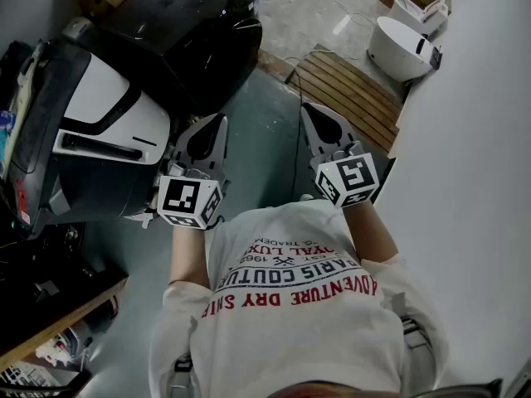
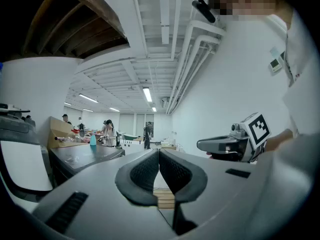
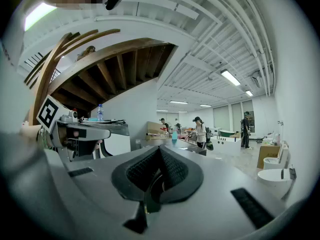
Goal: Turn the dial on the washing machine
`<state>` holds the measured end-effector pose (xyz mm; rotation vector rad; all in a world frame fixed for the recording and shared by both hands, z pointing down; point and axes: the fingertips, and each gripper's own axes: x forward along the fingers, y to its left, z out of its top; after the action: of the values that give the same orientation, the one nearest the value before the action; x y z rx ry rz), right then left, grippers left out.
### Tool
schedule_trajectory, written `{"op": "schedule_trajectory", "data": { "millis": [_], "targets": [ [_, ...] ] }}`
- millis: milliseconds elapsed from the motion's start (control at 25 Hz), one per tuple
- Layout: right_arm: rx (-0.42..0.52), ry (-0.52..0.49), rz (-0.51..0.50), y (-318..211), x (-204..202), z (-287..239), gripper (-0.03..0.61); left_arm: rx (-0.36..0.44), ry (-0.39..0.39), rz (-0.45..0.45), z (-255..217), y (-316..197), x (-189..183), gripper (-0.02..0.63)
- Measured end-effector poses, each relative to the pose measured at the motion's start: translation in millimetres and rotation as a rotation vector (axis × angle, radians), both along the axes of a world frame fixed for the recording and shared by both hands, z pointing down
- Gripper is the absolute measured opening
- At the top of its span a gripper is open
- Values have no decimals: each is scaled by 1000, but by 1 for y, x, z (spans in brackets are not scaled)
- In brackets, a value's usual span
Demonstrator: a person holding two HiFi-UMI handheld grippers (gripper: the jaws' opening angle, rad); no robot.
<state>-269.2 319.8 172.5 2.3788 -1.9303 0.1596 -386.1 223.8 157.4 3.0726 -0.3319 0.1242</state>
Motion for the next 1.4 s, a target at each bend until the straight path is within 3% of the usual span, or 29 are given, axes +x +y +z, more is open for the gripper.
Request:
{"op": "schedule_trajectory", "data": {
  "millis": [400,600,640,680,720,1120,1400],
  "targets": [
    [-7,-15,4,-2,1,6,26,6,-3,-7,5,-3,3,17],
    [-7,3,99,2,20,10,30,1,-6,-7,8,-5,10,16],
    [-4,17,118,4,25,9,70,3,-9,-7,9,-5,11,17],
    [4,24,125,4,29,8,197,5,-12,-7,10,-5,13,17],
    [12,22,127,5,33,7,274,7,-14,-7,11,-6,15,17],
    [-24,8,75,-23,67,13,275,-16,-28,-45,19,-28,46,17],
    [-26,-24,-16,-50,142,31,275,-24,-63,-149,37,-47,108,17]
  ]
}}
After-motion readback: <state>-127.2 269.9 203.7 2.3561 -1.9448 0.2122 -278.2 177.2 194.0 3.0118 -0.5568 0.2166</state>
